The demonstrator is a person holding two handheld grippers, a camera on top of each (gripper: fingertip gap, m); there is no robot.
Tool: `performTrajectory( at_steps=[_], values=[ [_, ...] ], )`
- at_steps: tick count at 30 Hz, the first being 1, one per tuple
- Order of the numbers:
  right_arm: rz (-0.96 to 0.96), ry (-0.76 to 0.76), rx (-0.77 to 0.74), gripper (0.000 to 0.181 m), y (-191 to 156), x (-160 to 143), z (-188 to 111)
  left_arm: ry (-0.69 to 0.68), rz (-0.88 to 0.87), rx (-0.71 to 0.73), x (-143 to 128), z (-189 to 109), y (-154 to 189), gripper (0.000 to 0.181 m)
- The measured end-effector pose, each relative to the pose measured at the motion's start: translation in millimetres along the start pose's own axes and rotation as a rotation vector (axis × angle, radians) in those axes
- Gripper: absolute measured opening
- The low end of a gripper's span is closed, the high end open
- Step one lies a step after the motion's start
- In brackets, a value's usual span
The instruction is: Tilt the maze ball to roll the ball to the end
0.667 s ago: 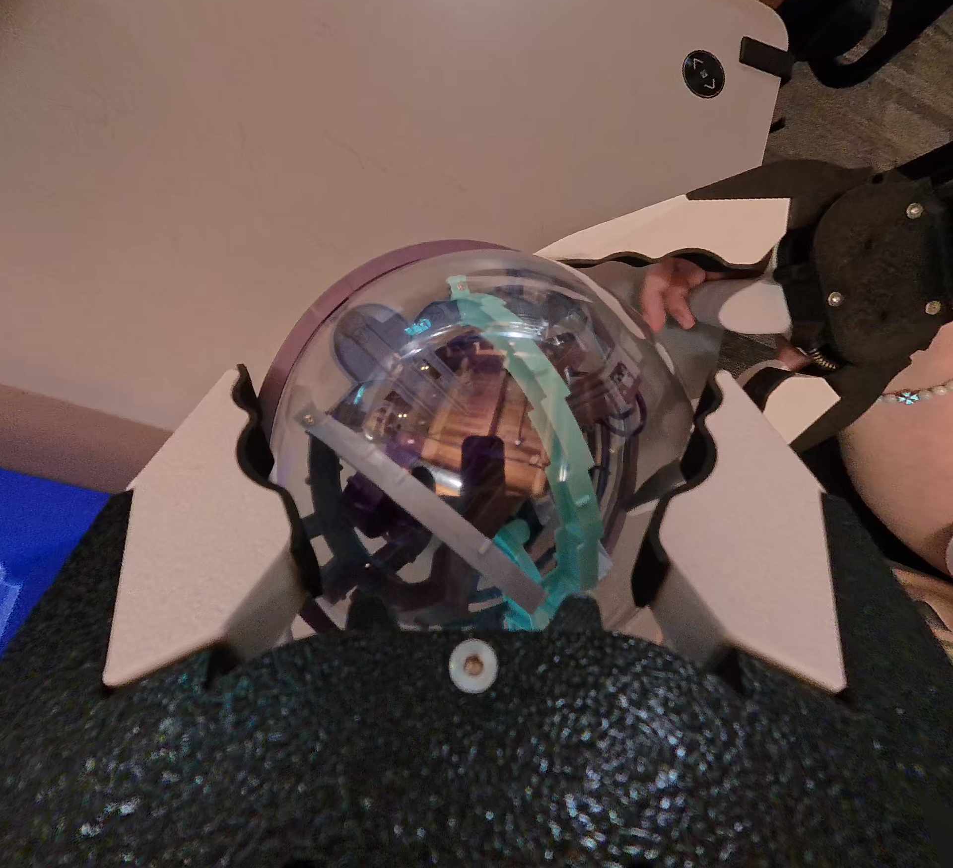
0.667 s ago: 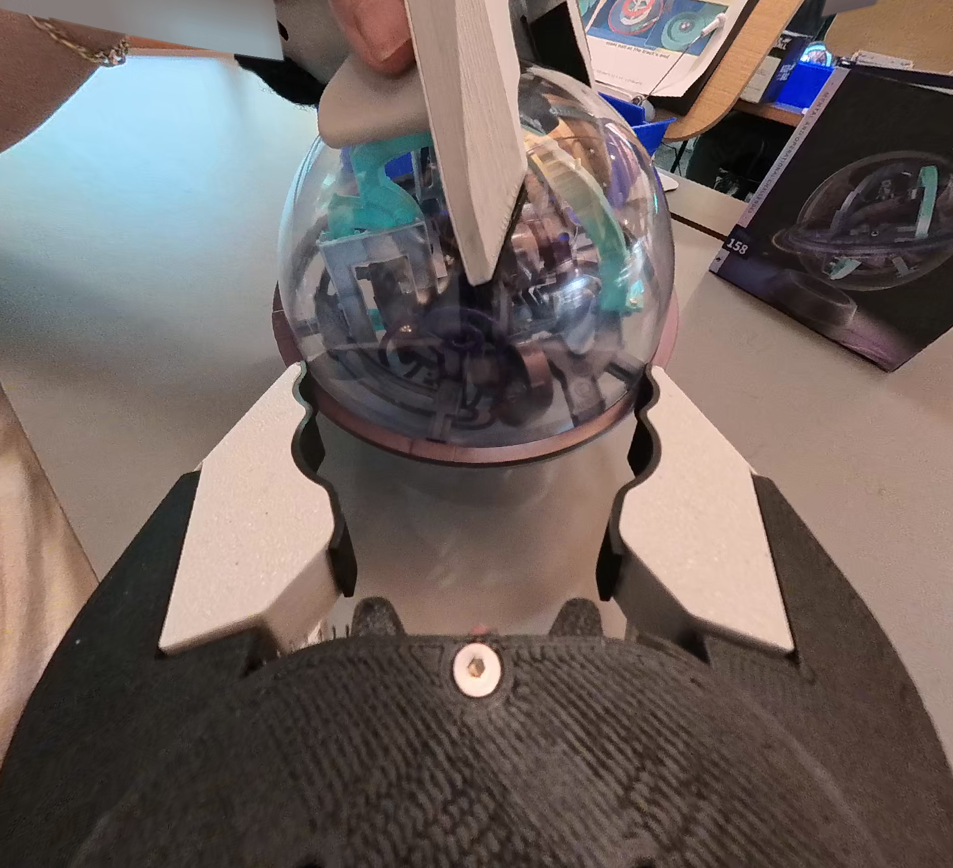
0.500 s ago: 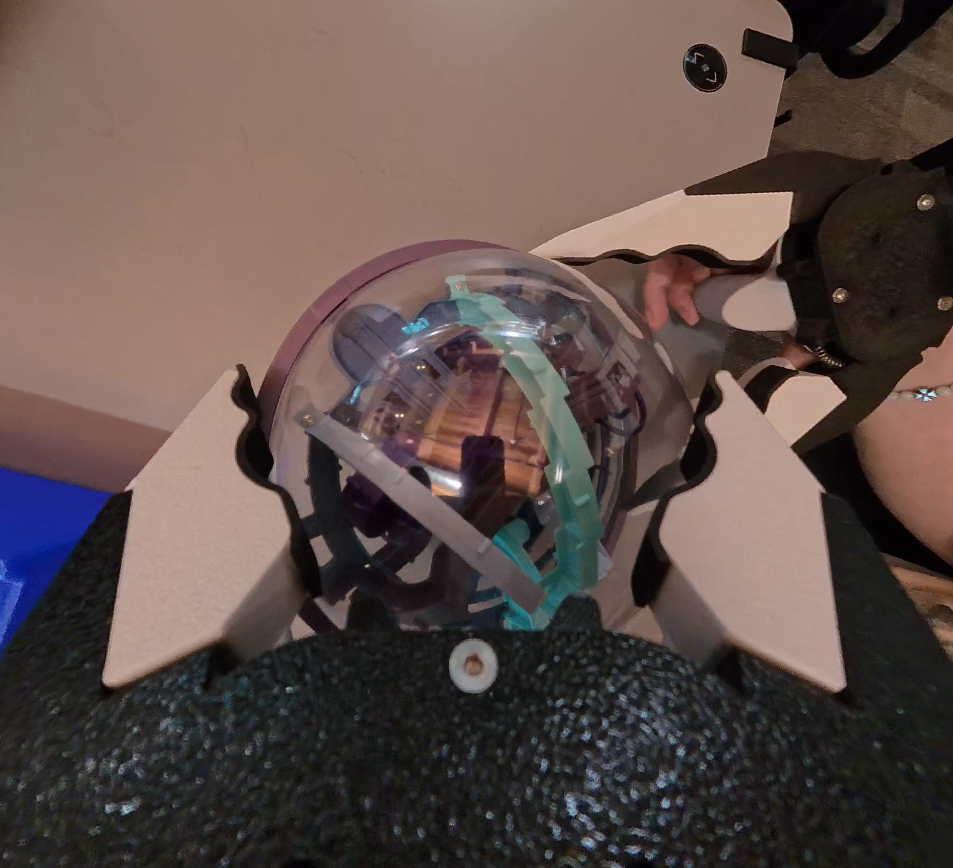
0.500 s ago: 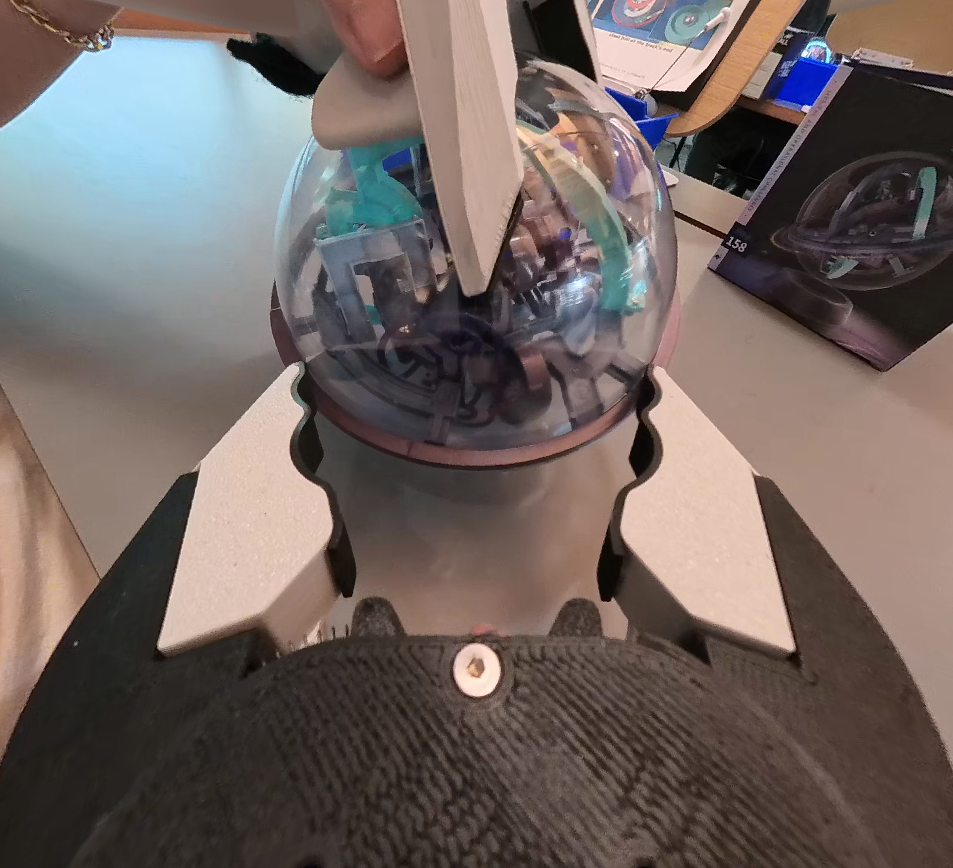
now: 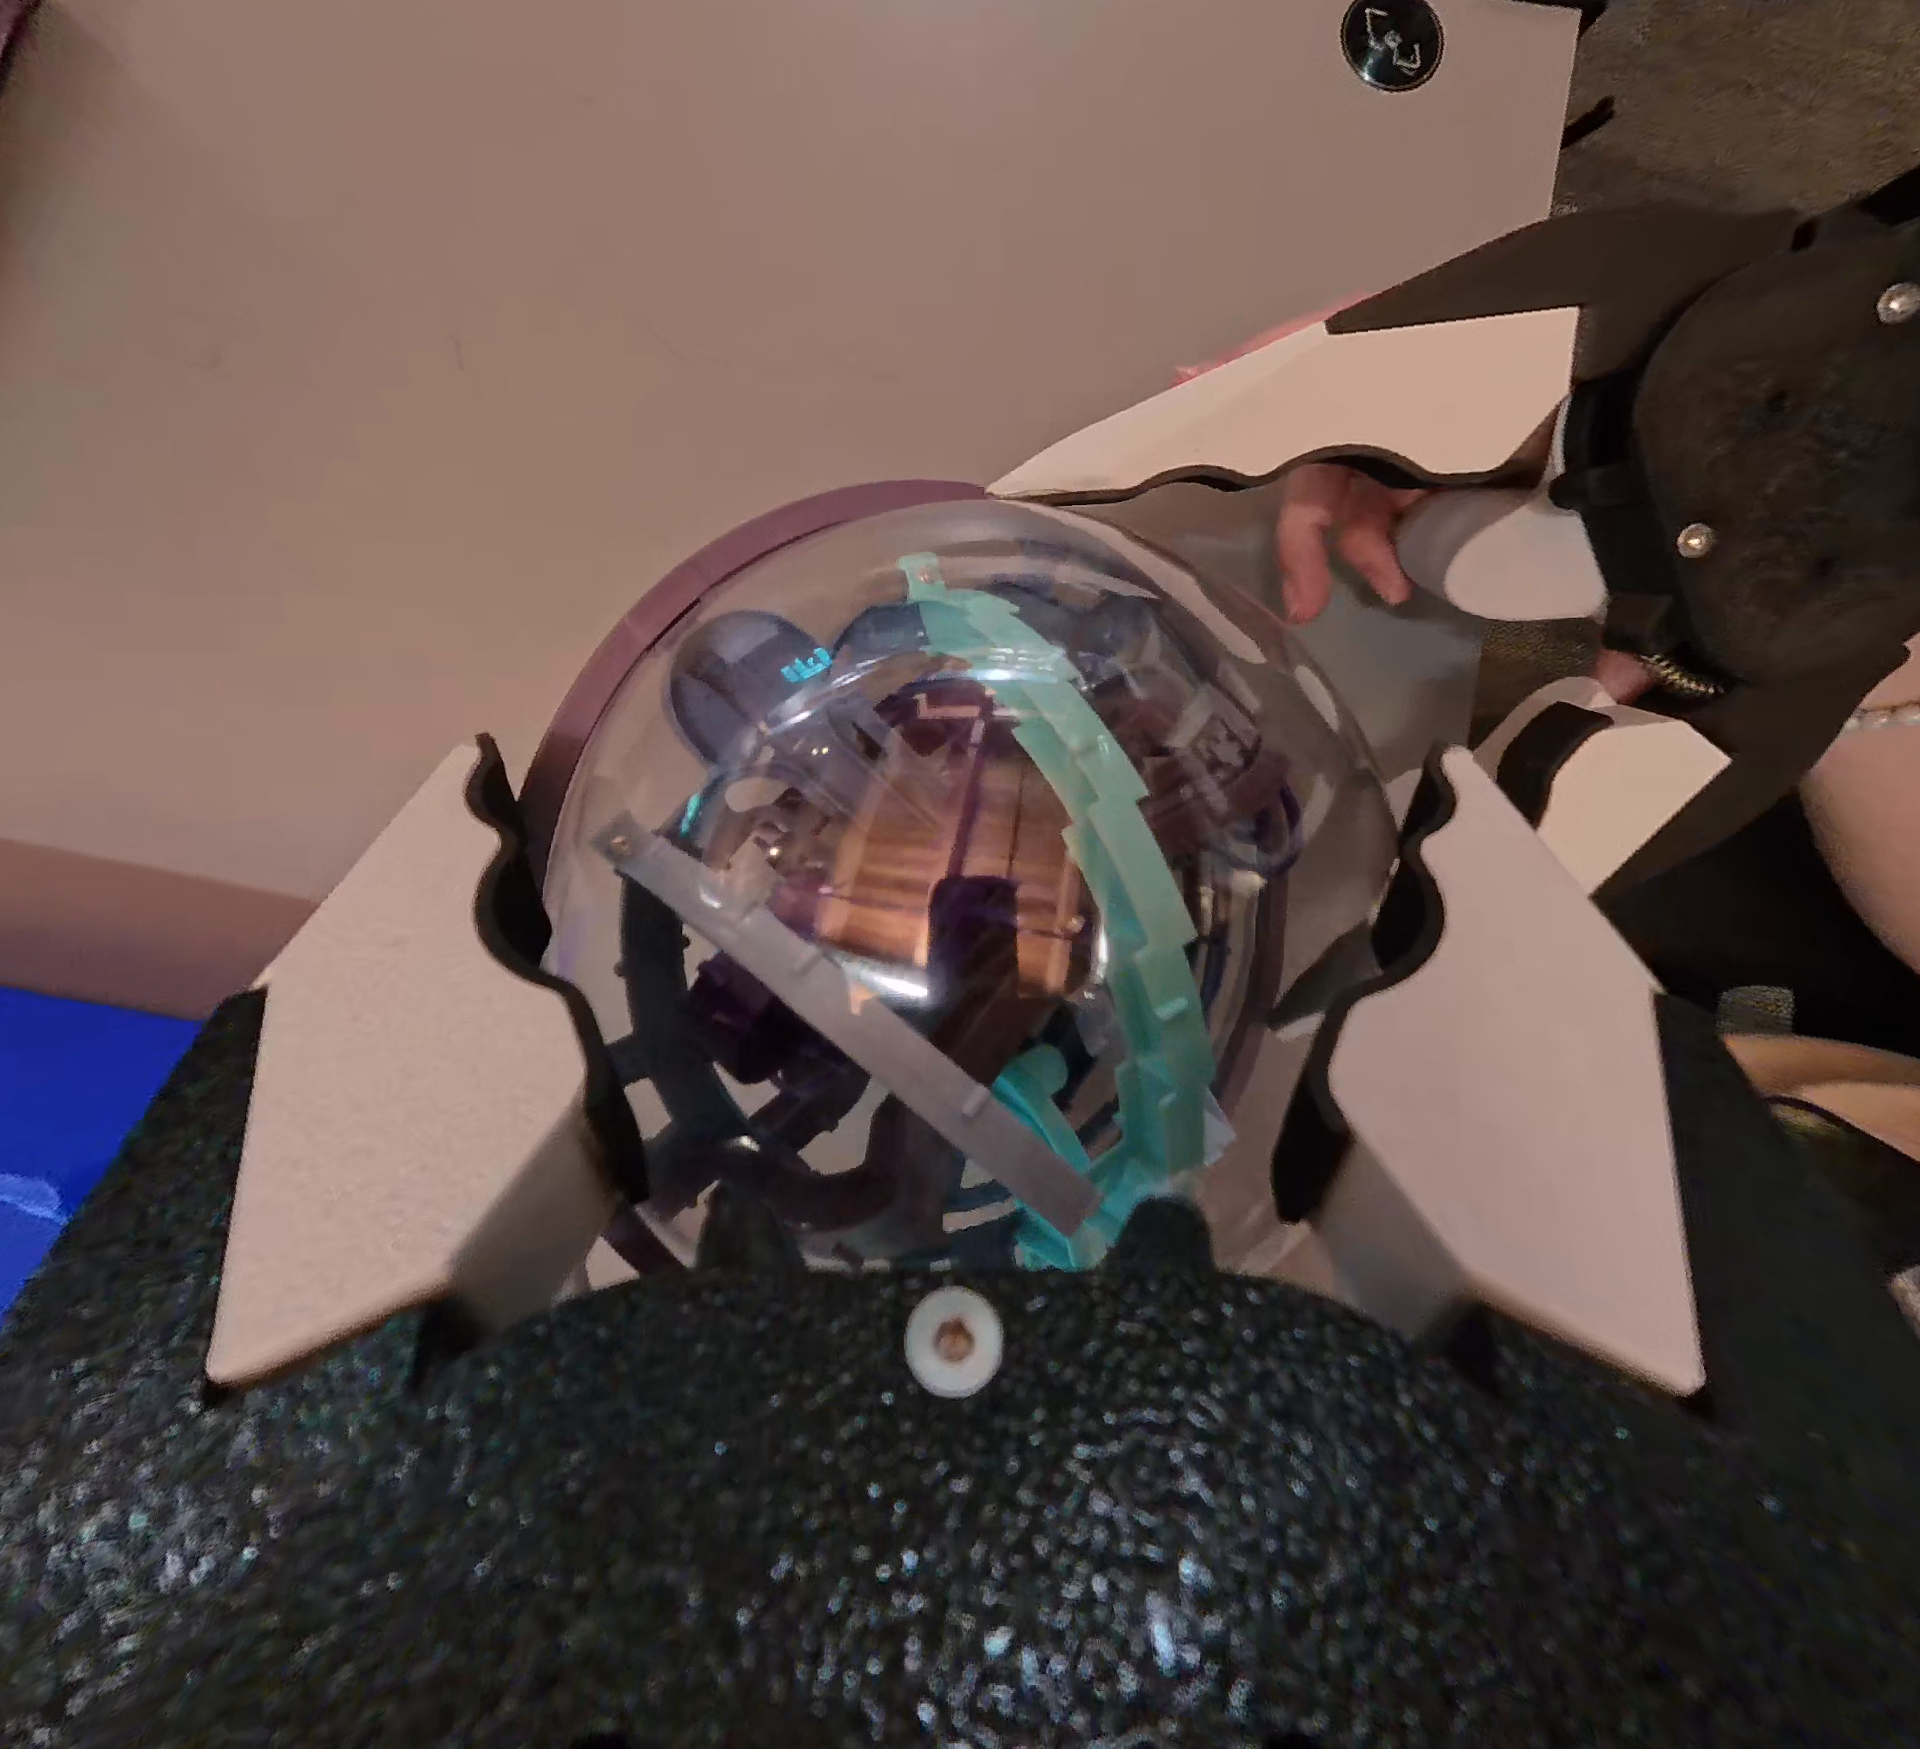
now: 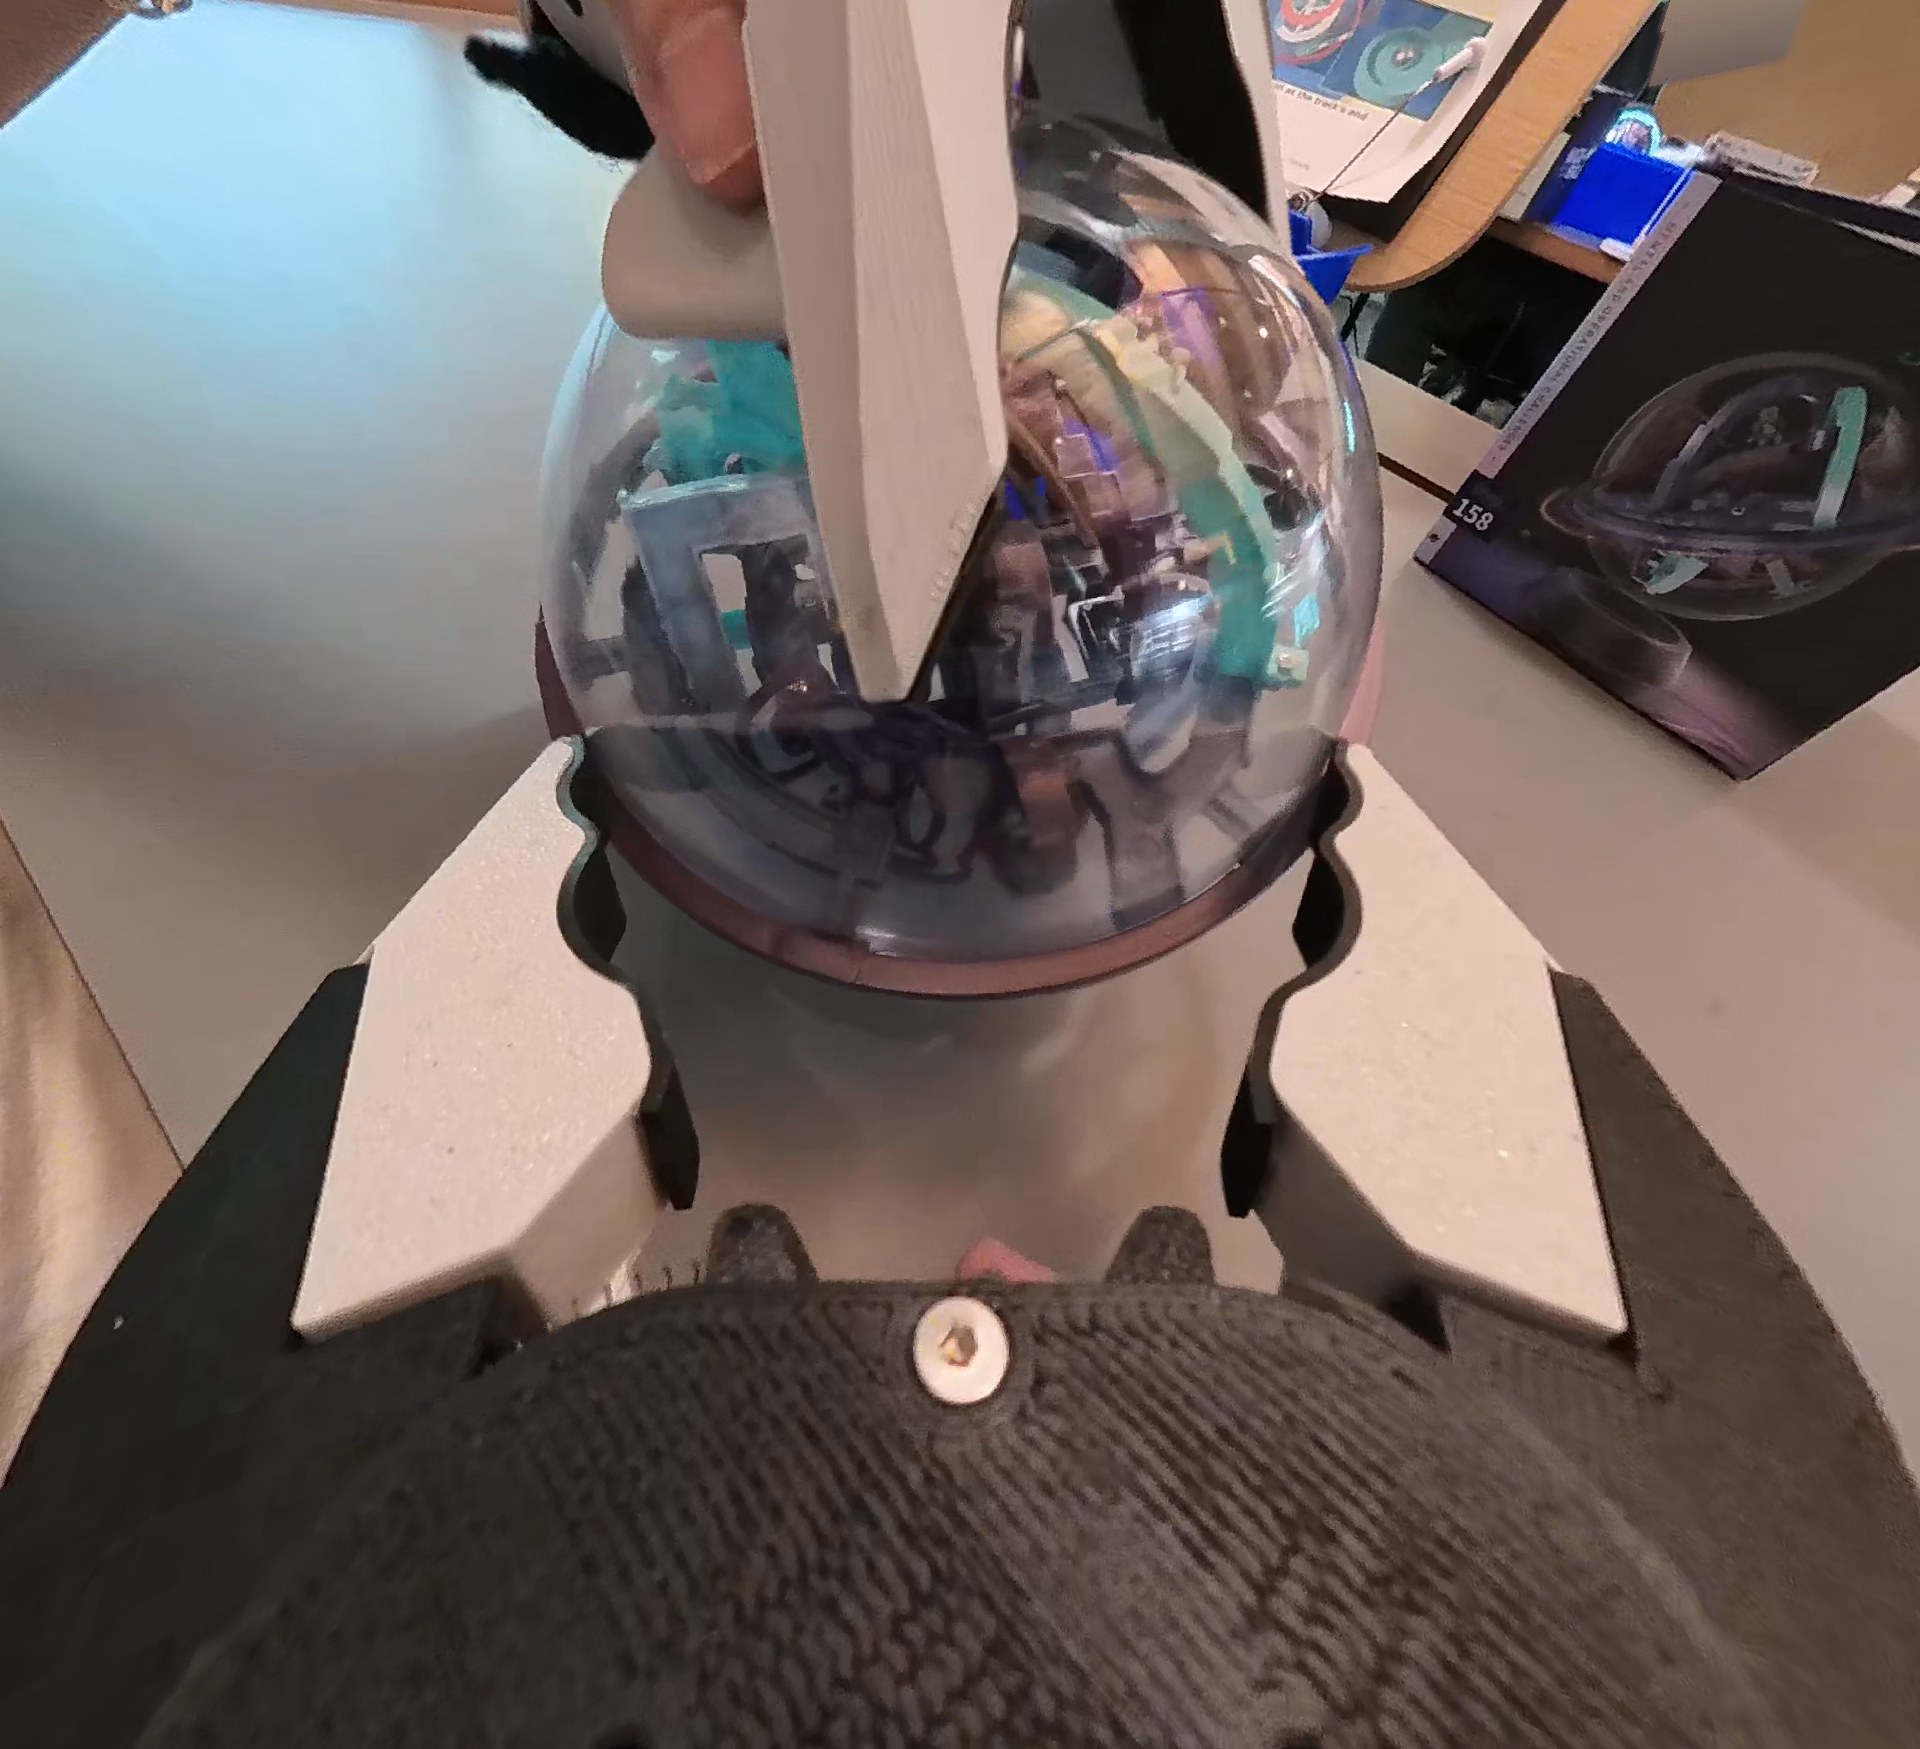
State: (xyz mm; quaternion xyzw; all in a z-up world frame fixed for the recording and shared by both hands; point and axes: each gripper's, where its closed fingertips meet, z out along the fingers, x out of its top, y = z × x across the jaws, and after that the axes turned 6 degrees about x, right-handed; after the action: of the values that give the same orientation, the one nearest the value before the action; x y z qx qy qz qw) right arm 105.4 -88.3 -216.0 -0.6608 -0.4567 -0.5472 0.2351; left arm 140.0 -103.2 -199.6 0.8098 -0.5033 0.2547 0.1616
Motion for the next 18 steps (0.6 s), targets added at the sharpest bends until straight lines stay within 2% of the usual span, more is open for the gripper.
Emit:
performTrajectory(
  at_steps=[1, 9, 18],
  values=[
    [-0.002, 0.006, 0.001, 0.132, 0, 1, 0, 0.001, 0.007, 0.003, 0, 0, 1, 0.158],
    [-0.010, 0.048, 0.017, 0.143, -1, 5, 4, -0.004, 0.108, 0.023, 2, 2, 11, 0.158],
    [-0.026, 0.022, -0.012, 0.144, 1, 0, 5, 0.049, 0.101, -0.018, 8, 3, 13, 0.158]
  ],
)
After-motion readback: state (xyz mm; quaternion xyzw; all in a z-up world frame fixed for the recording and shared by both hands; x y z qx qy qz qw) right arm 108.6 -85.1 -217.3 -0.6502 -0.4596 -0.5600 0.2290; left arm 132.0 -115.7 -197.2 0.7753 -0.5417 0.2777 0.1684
